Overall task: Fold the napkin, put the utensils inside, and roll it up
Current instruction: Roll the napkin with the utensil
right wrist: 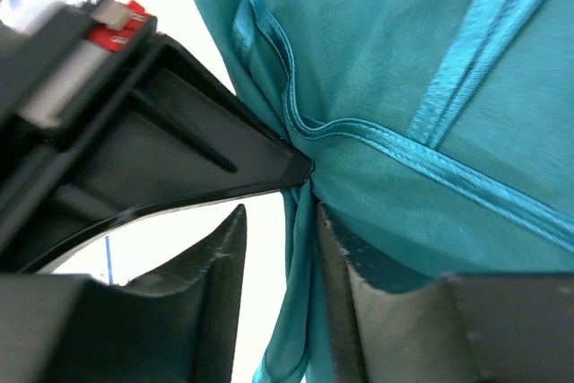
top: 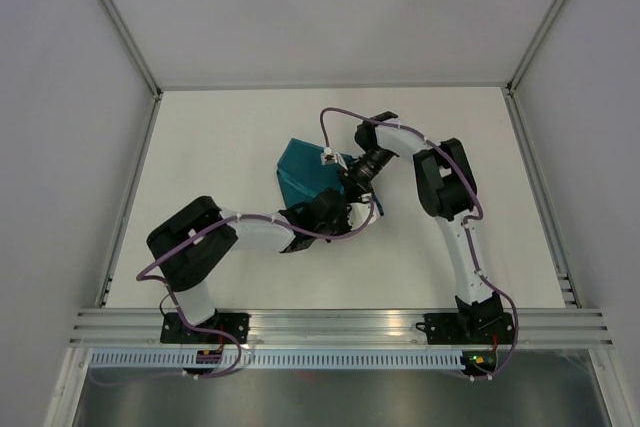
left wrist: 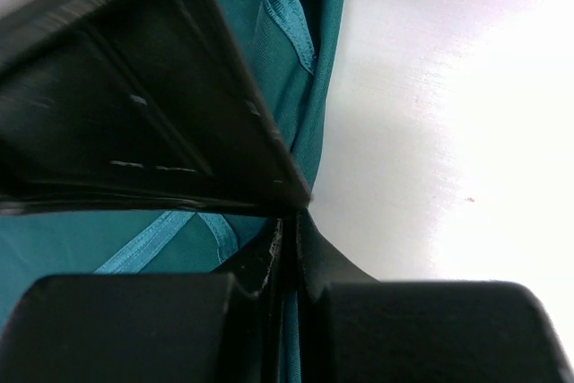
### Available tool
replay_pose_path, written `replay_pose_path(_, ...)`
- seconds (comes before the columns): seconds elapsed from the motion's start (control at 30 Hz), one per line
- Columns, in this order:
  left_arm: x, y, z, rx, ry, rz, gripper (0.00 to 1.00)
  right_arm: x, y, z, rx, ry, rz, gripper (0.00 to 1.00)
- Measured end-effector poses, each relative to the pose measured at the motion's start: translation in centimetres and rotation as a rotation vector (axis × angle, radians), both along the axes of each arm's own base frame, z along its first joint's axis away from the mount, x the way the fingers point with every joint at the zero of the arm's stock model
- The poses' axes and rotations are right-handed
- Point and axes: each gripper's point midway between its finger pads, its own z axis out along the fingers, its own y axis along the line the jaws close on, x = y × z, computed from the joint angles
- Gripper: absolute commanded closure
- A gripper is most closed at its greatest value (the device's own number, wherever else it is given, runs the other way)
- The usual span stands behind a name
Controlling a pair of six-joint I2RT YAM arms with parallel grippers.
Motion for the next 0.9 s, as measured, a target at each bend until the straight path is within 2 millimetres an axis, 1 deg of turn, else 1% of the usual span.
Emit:
replay_pose_path(0.17,0.0,-0.2,0.1,-0.032,0.026,-0.009,0.98,1.9,-0.6,2.9,0.028,-0.062,-0.083,0.52)
replay_pose_path(0.3,-0.4,-0.3,0.0,-0.068,0.062,-0.003,0.98,4.0,-2.0,5.1,0.057,-0.115,-0.212,0.51)
replay_pose_path(0.4,-1.1,-0.3,-0.3,-0.098,0.111,0.000,0.98,5.7,-3.5,6.0,0.076,-0.152,-0.311,0.52)
replay_pose_path(0.53,-1.9,-0.3,-0.3,-0.154,0.179,0.010,0.98,7.1,-5.6,6.3,0.087,-0.196,-0.404,0.51)
replay_pose_path(0.63,-2.2,-0.2,-0.2,-0.192,0.229,0.021,0.98,7.2,-6.9,6.5,0.087,-0.226,-0.439,0.51)
replay_pose_path(0.73,-2.4,0.1,0.1,-0.236,0.286,0.034,0.98,6.7,-7.9,7.1,0.092,-0.264,-0.445,0.51)
replay_pose_path(0.8,-2.6,0.1,0.4,-0.268,0.331,0.034,0.98,6.0,-8.3,7.5,0.097,-0.290,-0.430,0.51)
replay_pose_path(0.9,-3.0,0.3,0.5,-0.305,0.407,0.032,0.98,4.3,-8.7,7.5,0.101,-0.313,-0.403,0.52)
